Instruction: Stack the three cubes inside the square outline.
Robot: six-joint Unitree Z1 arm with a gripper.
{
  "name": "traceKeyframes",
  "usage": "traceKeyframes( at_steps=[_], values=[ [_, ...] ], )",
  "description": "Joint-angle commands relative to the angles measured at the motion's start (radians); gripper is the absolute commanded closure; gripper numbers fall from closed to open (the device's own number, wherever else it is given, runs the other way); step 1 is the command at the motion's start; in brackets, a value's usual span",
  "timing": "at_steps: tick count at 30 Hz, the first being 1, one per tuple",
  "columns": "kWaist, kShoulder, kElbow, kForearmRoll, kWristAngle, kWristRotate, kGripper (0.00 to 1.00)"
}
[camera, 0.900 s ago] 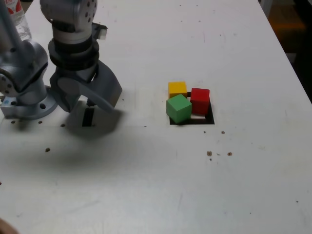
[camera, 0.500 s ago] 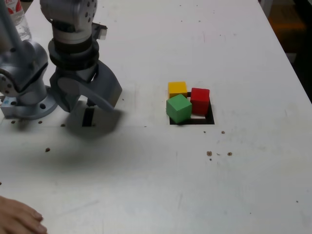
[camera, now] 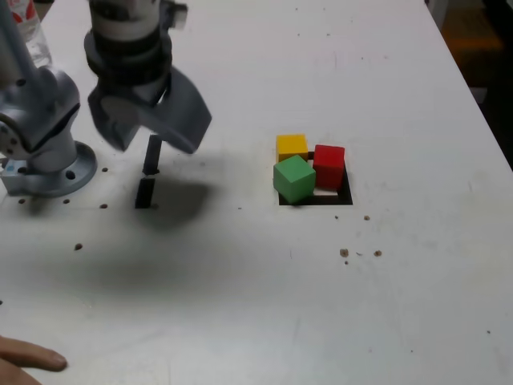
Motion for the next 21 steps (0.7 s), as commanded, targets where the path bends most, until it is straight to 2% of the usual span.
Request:
traceKeyframes(
  at_steps=[1,4,7,16,21],
  values=[
    [-0.008,0.006,-0.047,0.044,0.007,0.005,0.02],
    [-0.025,0.021,-0.124,0.085,0.030,0.042,0.02],
    [-0.027,0.034,-0.184,0.088,0.030,0.096,0.02],
    [-0.057,0.122,-0.361,0.090,-0.049,0.233,0.02],
    [-0.112,0.259,-0.552,0.092,-0.104,0.341,0.02]
  ],
)
